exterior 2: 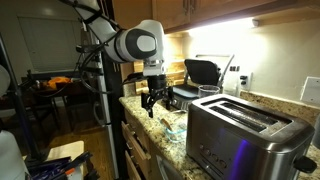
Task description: Put the two slices of bread in each of the two slots of the toaster
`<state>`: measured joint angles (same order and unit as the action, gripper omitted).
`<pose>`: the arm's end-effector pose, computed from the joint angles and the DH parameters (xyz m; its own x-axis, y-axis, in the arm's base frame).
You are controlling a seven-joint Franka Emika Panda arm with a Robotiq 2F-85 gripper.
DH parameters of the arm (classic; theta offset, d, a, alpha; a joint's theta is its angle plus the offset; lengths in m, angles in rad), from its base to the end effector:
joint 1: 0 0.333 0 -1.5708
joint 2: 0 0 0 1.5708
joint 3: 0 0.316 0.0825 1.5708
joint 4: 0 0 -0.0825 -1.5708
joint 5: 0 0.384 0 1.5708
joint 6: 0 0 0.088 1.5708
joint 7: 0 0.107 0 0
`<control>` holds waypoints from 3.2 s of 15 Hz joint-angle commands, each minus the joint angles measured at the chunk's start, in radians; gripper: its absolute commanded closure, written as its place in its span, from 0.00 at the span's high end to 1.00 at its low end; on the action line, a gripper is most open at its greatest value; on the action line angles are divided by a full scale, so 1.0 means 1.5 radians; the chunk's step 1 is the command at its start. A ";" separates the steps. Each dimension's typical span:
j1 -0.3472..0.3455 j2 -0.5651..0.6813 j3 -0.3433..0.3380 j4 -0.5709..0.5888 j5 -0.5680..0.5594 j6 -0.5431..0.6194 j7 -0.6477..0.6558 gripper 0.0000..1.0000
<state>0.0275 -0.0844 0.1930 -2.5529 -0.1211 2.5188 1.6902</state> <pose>0.4416 0.0993 0.3028 0.1933 -0.9774 0.0854 -0.9787 -0.1982 -0.0540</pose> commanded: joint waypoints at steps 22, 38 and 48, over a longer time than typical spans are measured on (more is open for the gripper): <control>0.023 0.095 -0.052 0.045 -0.066 0.020 0.048 0.47; 0.047 0.070 -0.065 0.092 -0.102 -0.033 0.060 0.08; 0.047 -0.043 -0.032 0.093 -0.138 -0.158 0.106 0.08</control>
<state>0.0894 -0.0565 0.1294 -2.3884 -0.2977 2.3553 1.7919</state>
